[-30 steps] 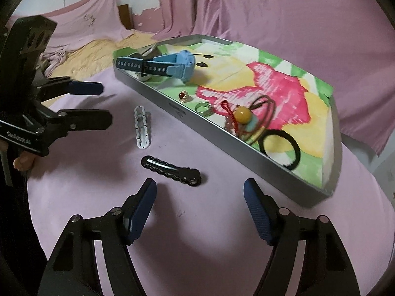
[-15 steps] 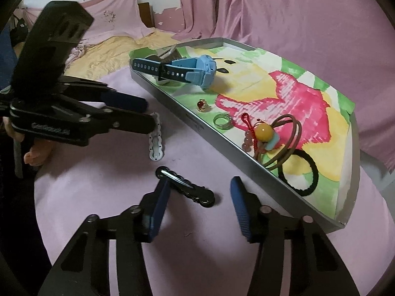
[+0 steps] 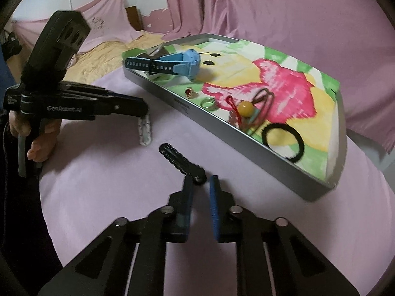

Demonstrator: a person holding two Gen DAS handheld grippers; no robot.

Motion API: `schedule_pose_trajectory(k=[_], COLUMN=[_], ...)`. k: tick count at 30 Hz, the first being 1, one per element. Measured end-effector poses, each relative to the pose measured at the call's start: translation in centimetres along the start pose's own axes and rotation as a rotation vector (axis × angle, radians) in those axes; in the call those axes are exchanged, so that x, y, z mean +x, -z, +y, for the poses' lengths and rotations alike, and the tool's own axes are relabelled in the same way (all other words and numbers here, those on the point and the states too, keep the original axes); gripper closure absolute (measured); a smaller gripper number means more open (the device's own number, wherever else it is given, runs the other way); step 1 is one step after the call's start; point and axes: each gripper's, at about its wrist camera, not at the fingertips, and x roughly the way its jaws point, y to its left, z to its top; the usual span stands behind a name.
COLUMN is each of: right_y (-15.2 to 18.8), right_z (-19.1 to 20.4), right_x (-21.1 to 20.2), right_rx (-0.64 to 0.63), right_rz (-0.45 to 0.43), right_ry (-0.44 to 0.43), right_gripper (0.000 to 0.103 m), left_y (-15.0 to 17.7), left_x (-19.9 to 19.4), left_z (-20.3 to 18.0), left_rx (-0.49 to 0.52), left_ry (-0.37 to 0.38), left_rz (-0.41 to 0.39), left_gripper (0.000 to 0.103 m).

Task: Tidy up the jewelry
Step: 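Grasp the white plastic hair clip with the left tool while the right tool grasps the black bead strip, then lift the white clip and black bead strip off the table with both tools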

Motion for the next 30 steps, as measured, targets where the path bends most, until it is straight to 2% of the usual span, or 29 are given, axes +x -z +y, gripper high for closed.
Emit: schedule_pose_trajectory(k=[6,10,12,16,24,27,30], right_y=[0.4,0.3,0.1,-0.7,-1.5,-1.5,-1.5], right_z=[-0.2,-0.2,-0.2,0.0,0.3,0.4,0.4], right_x=[-0.1,0.0,0.2,0.7,1.3,1.3,1.2], right_rx=[0.013,0.000,-0.009,-0.038,-0.096,-0.108,-0.118], right_rz=[-0.011,-0.020,-0.015,-0.012,-0.006,-0.004,-0.003], right_ry=[-0.004,-0.019,-0.018,-0.030,-0.054,-0.058,-0.055], right_gripper=[0.094,0.093,0.093,0.093,0.092,0.092,0.086], left_y=[1.3,2.2,2.5,2.9,3.0,2.4,1.9], left_x=[-1.2,-2.0,-2.0,-2.1,-3.9,-3.9,-3.3], left_z=[0.1,0.0,0.0,0.1,0.1,0.1,0.1], left_rx=[-0.026,-0.036,-0.030,-0.032,0.053,0.105,0.149], left_ry=[-0.010,-0.049,-0.074,-0.055,-0.057,-0.079,-0.058], left_rz=[-0.008,-0.017,-0.007,-0.008,-0.068,-0.070,-0.052], left_gripper=[0.090,0.095,0.101,0.101,0.101,0.101,0.101])
